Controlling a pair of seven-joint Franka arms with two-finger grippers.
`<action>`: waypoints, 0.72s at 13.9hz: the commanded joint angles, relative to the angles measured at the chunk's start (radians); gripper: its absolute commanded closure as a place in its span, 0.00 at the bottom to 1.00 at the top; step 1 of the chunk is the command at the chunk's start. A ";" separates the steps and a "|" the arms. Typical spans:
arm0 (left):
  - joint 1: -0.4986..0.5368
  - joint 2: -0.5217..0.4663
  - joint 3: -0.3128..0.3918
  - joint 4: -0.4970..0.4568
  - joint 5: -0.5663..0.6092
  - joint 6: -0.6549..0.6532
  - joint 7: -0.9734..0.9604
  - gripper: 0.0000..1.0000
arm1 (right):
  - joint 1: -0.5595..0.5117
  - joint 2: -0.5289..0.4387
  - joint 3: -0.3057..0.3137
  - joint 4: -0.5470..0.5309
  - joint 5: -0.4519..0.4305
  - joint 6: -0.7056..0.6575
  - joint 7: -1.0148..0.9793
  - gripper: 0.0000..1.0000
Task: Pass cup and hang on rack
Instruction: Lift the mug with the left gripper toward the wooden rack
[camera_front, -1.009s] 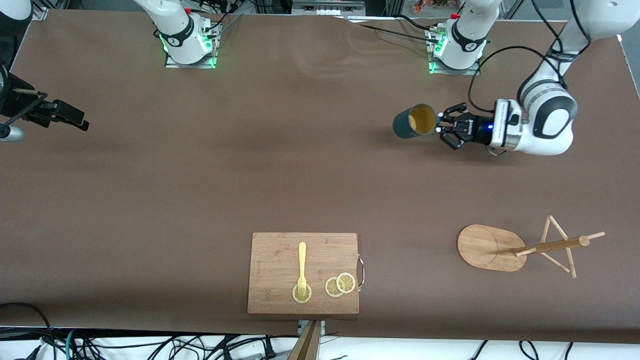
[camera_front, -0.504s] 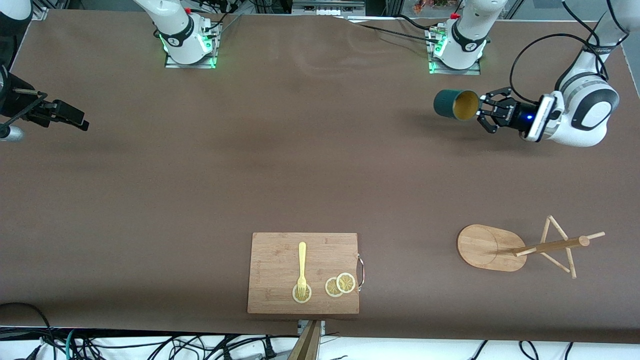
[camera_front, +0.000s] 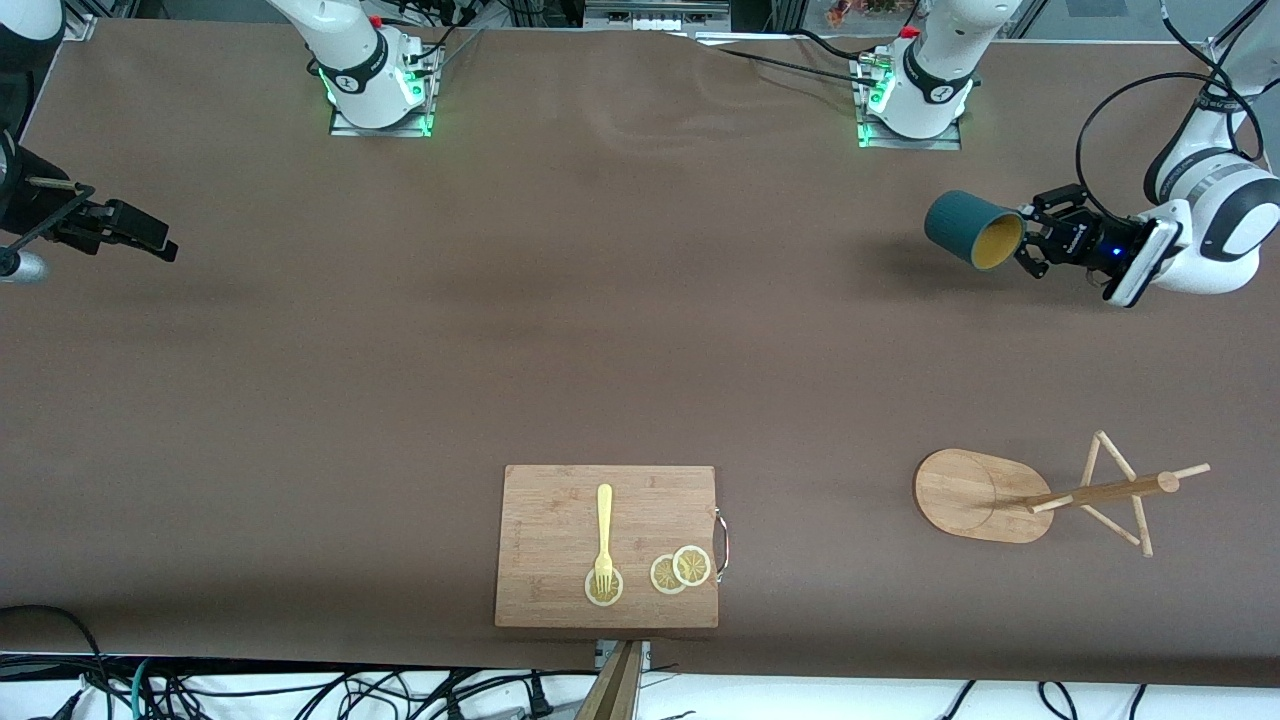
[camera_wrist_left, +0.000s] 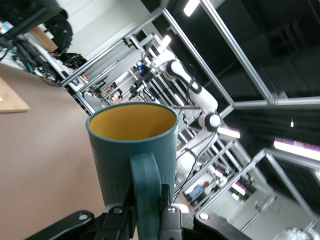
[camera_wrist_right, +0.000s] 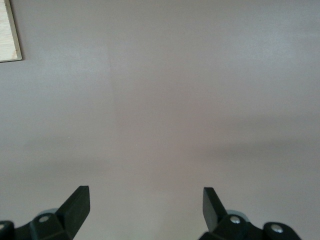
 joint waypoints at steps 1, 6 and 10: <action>0.028 0.104 -0.021 0.089 -0.007 -0.025 -0.157 1.00 | -0.003 0.000 0.000 0.006 0.008 -0.003 0.002 0.00; 0.028 0.146 -0.019 0.133 -0.099 -0.022 -0.395 1.00 | -0.003 0.000 0.000 0.006 0.008 -0.004 0.002 0.00; 0.021 0.172 -0.018 0.169 -0.172 -0.001 -0.553 1.00 | -0.003 0.000 -0.002 0.006 0.008 -0.004 0.002 0.00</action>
